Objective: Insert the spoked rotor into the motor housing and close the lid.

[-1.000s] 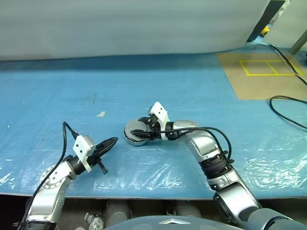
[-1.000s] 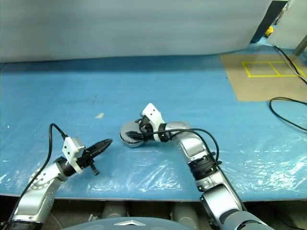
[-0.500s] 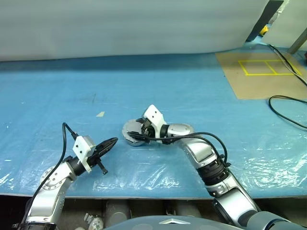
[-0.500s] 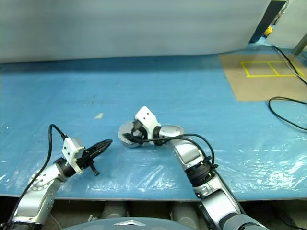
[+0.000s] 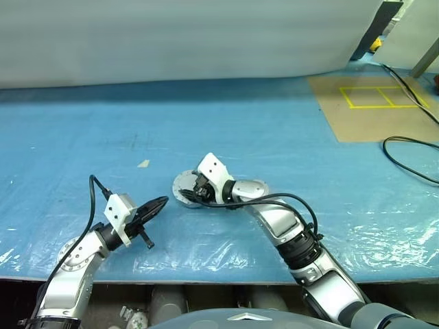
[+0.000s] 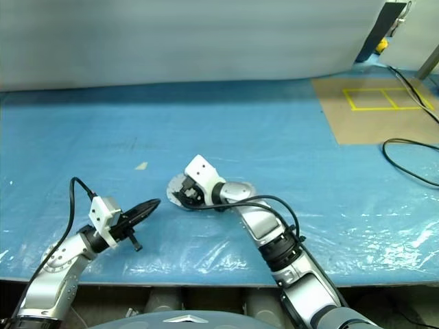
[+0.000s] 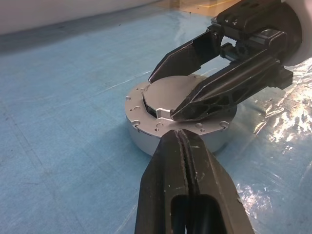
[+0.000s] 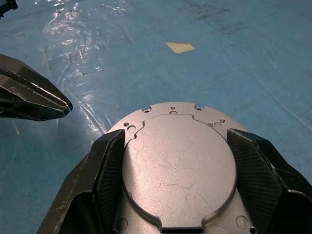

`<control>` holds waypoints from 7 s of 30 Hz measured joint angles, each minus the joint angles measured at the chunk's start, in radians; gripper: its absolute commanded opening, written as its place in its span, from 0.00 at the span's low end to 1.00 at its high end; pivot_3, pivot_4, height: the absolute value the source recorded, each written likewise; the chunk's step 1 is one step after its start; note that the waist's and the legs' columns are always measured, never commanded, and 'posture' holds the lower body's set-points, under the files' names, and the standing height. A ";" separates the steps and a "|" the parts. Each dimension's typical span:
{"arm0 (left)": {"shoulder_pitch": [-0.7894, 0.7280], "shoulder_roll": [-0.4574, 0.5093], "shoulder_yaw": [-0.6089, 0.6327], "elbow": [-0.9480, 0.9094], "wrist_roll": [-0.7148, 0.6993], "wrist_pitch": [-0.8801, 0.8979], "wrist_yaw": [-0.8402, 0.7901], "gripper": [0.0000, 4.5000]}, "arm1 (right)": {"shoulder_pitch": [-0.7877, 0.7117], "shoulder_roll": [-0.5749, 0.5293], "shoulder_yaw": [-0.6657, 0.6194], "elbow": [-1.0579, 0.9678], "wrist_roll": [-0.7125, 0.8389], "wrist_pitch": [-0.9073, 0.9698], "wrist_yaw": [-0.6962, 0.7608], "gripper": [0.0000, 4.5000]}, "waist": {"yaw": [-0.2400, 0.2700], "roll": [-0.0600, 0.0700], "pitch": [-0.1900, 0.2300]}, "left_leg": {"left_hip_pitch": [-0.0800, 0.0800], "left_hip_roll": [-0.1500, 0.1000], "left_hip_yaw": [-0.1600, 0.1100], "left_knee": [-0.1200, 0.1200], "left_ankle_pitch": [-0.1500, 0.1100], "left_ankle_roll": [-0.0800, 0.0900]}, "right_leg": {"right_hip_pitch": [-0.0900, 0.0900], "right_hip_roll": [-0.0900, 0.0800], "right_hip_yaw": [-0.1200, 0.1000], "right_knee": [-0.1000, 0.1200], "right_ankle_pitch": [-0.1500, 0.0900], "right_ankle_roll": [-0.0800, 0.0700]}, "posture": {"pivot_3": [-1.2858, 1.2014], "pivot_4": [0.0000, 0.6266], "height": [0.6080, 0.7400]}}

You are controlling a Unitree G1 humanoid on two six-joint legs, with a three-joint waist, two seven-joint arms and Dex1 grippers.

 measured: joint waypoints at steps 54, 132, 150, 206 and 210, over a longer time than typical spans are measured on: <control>-0.141 -0.013 -0.069 0.048 0.108 0.074 0.066 0.00 | -0.052 -0.021 0.005 0.307 -0.048 -0.424 0.053 0.65 | 0.003 0.004 -0.002 | 0.007 0.001 -0.001 -0.003 -0.002 0.004 | 0.006 -0.001 0.001 0.000 -0.002 0.005 | 0.52 0.24 1.00; -0.275 -0.036 -0.115 0.168 0.174 0.072 0.067 0.00 | -0.167 0.148 -0.792 0.399 0.606 0.678 -0.141 0.39 | 0.007 0.011 -0.004 | -0.009 -0.008 0.000 -0.006 0.002 0.002 | -0.004 -0.008 -0.001 -0.003 -0.003 0.003 | 0.52 0.24 1.00; -0.284 -0.101 -0.071 0.190 0.109 0.122 0.105 0.00 | -0.173 0.162 -0.817 0.426 0.634 0.652 -0.182 0.26 | 0.007 0.012 0.000 | -0.010 -0.008 0.000 -0.005 0.002 0.002 | -0.006 -0.008 -0.002 -0.002 -0.002 0.003 | 0.52 0.24 1.00; -0.410 -0.460 0.293 0.125 -0.836 0.730 0.516 0.59 | -0.238 0.233 -0.824 0.480 0.912 0.519 -0.206 0.26 | 0.010 -0.006 0.014 | -0.018 -0.007 -0.004 0.001 0.002 0.002 | -0.010 -0.005 -0.004 0.000 0.002 0.009 | 0.52 0.24 1.00; -0.410 -0.448 0.293 0.127 -0.843 0.744 0.510 0.59 | -0.236 0.233 -0.820 0.480 0.912 0.519 -0.201 0.26 | 0.009 -0.006 0.014 | -0.018 -0.007 -0.004 0.001 0.002 0.002 | -0.010 -0.005 -0.004 0.000 0.002 0.009 | 0.52 0.24 1.00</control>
